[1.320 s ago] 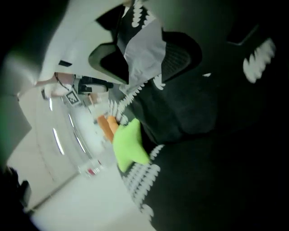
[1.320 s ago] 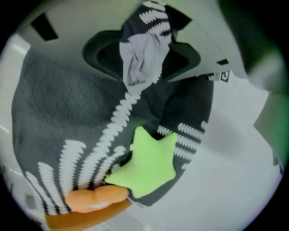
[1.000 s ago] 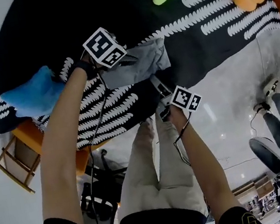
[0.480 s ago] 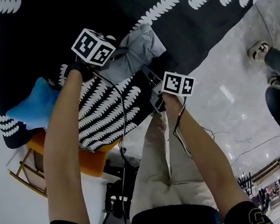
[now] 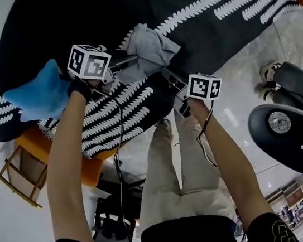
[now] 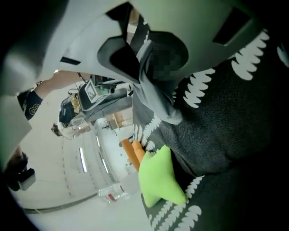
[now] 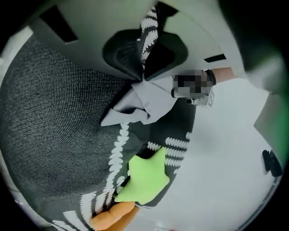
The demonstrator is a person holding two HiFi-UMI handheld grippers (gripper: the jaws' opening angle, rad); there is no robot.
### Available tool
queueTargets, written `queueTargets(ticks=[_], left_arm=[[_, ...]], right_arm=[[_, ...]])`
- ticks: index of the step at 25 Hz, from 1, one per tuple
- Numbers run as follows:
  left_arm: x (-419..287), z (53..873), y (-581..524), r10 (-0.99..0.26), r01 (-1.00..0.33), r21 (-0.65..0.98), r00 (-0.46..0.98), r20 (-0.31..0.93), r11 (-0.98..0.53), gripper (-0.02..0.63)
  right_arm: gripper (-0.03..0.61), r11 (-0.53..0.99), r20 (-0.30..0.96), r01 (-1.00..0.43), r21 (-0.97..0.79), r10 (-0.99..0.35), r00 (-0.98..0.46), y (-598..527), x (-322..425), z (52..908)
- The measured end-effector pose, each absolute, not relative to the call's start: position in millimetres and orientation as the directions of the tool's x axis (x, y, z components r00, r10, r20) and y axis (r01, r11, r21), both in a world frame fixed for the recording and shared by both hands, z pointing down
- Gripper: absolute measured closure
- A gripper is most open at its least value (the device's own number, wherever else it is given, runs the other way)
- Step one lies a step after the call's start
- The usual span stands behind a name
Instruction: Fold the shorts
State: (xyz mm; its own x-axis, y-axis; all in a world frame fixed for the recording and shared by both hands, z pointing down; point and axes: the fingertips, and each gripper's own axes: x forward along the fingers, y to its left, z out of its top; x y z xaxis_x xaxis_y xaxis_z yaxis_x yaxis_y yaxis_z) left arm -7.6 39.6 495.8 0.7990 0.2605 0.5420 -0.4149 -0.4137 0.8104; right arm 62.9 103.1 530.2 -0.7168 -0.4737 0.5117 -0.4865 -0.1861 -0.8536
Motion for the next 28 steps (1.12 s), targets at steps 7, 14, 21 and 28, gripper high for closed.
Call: queueTargets(ticks=[7, 14, 21, 28], left_arm=[[-39, 492, 37, 0.097, -0.444, 0.835, 0.863, 0.497, -0.325, 0.551], [-37, 499, 11, 0.03, -0.459, 0.838, 0.872, 0.488, -0.294, 0.551], [-20, 501, 7, 0.068, -0.451, 0.848, 0.871, 0.486, -0.278, 0.551], [25, 506, 32, 0.247, -0.44, 0.847, 0.821, 0.515, -0.299, 0.551]], right_arm=[[0.427, -0.144, 0.519, -0.533, -0.834, -0.536, -0.666, 104, 48, 519], [0.343, -0.153, 0.592, -0.593, -0.791, -0.44, -0.676, 71, 24, 568], [0.549, -0.255, 0.522, -0.461, -0.85, -0.522, -0.674, 75, 47, 536], [0.549, -0.349, 0.515, -0.38, -0.857, -0.58, -0.631, 107, 93, 527]])
